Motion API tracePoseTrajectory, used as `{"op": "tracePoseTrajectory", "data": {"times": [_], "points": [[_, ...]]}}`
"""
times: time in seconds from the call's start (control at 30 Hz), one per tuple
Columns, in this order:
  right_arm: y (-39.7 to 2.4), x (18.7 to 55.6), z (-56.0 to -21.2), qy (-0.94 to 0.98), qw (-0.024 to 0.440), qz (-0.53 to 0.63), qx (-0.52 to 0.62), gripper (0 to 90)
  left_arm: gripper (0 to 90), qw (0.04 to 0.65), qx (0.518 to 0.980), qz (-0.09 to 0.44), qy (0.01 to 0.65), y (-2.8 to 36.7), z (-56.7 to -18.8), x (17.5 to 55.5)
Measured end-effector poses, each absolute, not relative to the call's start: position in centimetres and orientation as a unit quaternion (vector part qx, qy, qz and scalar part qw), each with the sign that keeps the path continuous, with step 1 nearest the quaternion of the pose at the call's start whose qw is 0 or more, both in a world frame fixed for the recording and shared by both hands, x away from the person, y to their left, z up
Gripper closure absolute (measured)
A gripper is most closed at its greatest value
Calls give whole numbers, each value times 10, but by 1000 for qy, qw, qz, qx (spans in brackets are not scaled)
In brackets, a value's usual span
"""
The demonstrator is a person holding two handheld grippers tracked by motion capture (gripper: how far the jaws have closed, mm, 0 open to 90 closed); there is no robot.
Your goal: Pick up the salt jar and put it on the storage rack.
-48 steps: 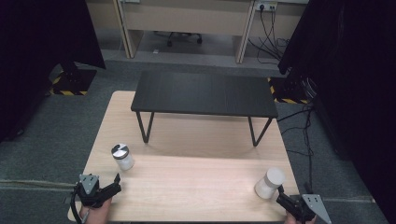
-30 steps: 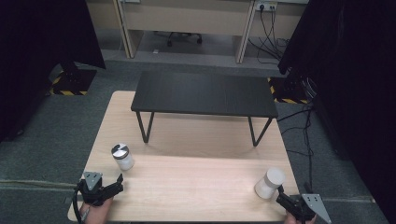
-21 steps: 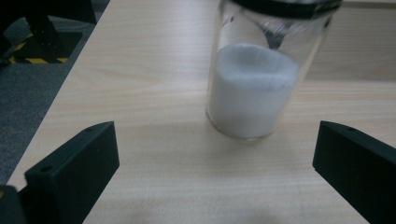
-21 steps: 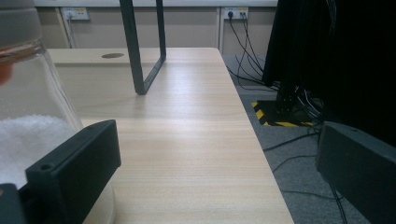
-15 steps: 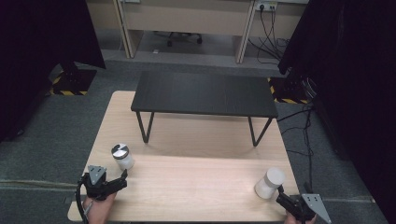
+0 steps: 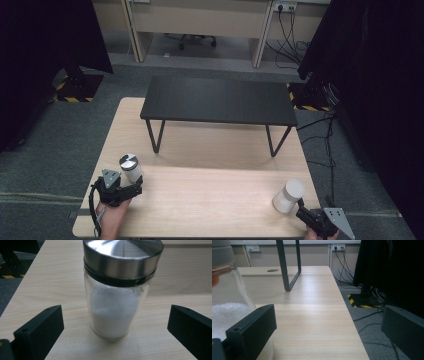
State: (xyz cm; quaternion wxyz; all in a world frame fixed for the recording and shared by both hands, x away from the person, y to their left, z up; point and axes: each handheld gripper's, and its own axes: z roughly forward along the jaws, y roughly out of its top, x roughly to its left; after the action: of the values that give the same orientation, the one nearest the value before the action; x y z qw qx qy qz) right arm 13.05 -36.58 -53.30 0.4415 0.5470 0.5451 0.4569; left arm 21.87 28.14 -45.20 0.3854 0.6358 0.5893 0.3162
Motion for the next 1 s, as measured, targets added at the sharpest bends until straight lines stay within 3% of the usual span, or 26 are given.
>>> {"op": "tracePoseTrajectory", "data": {"times": [0.73,1.0], "points": [[-366,130,-534,542,442,460,547,2,14,368,650,322,582,272,-444,245],[-366,130,-534,541,443,460,547,2,132,357,650,315,592,272,-442,251]]}}
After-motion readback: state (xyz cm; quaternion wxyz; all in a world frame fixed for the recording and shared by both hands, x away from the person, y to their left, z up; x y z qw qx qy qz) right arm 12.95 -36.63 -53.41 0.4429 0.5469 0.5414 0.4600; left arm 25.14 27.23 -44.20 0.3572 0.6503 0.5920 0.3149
